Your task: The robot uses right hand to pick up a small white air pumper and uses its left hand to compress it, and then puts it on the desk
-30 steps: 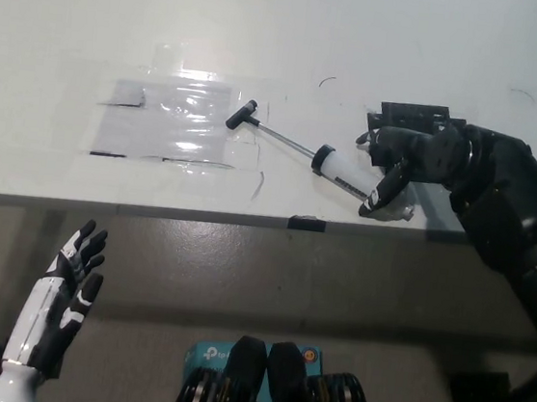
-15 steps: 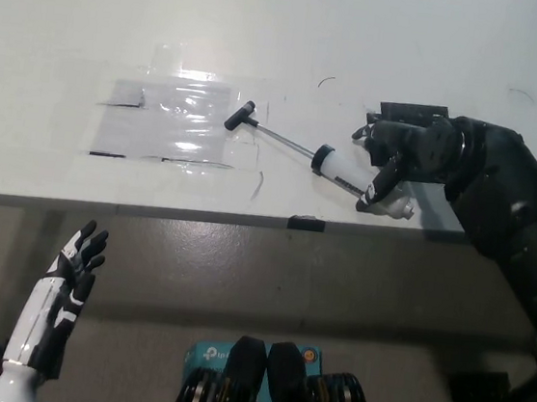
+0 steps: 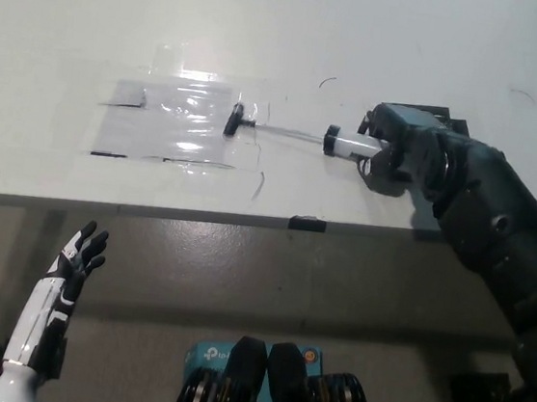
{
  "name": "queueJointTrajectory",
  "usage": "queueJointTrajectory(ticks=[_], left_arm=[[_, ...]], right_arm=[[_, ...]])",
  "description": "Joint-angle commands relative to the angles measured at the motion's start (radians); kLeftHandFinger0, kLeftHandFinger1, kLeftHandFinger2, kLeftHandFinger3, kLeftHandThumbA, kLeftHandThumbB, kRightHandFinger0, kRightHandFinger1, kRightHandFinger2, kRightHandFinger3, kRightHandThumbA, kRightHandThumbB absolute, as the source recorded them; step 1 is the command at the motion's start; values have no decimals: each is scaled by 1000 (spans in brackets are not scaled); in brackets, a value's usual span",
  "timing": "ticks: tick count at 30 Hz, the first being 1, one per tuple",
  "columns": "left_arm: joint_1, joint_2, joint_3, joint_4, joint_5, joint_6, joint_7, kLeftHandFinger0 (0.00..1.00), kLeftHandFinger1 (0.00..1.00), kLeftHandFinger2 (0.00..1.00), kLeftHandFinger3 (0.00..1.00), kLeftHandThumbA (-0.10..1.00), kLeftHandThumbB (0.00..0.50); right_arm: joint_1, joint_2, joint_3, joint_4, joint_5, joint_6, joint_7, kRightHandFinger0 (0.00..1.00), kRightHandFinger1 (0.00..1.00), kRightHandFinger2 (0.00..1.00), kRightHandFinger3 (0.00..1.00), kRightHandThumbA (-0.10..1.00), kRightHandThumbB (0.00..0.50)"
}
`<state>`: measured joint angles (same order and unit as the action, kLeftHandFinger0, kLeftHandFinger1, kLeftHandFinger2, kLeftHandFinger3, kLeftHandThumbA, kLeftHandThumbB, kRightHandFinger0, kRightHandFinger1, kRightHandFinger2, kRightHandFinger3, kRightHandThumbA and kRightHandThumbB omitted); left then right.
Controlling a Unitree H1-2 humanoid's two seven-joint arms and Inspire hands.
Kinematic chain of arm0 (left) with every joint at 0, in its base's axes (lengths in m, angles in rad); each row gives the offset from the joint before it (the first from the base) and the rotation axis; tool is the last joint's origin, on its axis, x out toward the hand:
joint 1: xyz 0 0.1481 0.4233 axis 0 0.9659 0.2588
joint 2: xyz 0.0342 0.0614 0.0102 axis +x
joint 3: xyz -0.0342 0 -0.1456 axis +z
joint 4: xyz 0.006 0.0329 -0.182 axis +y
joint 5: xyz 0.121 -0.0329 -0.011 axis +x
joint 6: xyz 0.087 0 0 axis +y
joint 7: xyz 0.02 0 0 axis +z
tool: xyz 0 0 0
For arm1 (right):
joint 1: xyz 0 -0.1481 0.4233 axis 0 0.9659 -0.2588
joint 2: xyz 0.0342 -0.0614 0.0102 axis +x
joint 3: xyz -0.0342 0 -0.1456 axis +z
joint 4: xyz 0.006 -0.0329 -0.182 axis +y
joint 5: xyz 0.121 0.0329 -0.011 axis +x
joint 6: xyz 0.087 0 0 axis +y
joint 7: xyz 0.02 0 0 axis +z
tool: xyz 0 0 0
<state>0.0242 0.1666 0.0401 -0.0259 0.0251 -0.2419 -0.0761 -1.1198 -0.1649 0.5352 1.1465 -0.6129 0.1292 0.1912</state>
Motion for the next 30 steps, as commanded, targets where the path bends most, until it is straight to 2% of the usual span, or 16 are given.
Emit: queueJointTrajectory(ticks=[1,3,4,6,8,10,12,14,16,18,24,25,27,28,29,30], left_arm=[[-35,27,3,-32,-25,-29,-21,1000,1000,1000,1000,984,96],[-53,30,5,-27,-29,-25,-23,1000,1000,1000,1000,988,98],[-54,30,6,-26,-35,-25,-24,1000,1000,1000,1000,990,96],[-56,31,7,-24,-40,-28,-26,1000,1000,1000,1000,991,87],[-52,31,8,-23,-44,-26,-27,1000,1000,1000,1000,992,85],[-52,33,7,-21,-43,-32,-27,1000,1000,1000,1000,995,80],[-45,31,4,-24,-46,-31,-29,1000,1000,1000,1000,995,81],[-45,30,4,-26,-53,-26,-29,1000,1000,1000,1000,988,88],[-44,30,4,-28,-56,-22,-31,1000,1000,1000,1000,985,88],[-43,29,5,-25,-51,-29,-31,1000,1000,1000,1000,978,79],[-45,28,5,-30,-49,-29,-28,1000,1000,1000,1000,976,80],[-46,28,5,-29,-51,-30,-28,1000,1000,1000,1000,975,79],[-51,28,4,-26,-48,-34,-27,1000,1000,1000,1000,974,74],[-51,28,4,-25,-48,-35,-28,1000,1000,1000,1000,974,73],[-51,28,4,-25,-49,-35,-28,1000,1000,1000,1000,975,73],[-57,27,4,-26,-50,-33,-27,1000,1000,1000,1000,976,79]], right_arm=[[41,11,12,114,-37,-130,-329,132,239,364,469,-100,231],[34,3,8,118,-30,-154,-340,88,201,319,426,-100,234],[37,-2,7,113,-29,-167,-349,1,104,226,342,-100,236],[37,-6,6,121,-26,-184,-364,0,2,146,273,-100,231],[37,-7,11,129,-28,-191,-373,0,0,129,229,-100,221],[32,-11,16,137,-32,-188,-382,72,99,219,281,-100,226],[34,-12,19,143,-33,-178,-389,274,289,325,289,-100,260],[33,-13,17,141,-28,-176,-391,292,305,352,375,-100,269],[34,-14,13,145,-25,-179,-405,1,22,164,265,-100,250],[34,-16,5,144,-18,-179,-402,67,112,256,349,-100,250],[31,-30,-18,116,-1,-207,-411,0,17,144,250,-100,173],[30,-31,-24,116,4,-214,-415,0,105,246,304,-100,168],[30,-42,-34,92,6,-237,-422,0,334,729,530,-100,128],[32,-45,-38,77,7,-244,-419,0,402,865,693,-100,113],[33,-47,-40,70,7,-246,-417,0,448,884,833,-100,116],[39,-57,-47,34,7,-263,-423,0,439,848,868,-100,137]])
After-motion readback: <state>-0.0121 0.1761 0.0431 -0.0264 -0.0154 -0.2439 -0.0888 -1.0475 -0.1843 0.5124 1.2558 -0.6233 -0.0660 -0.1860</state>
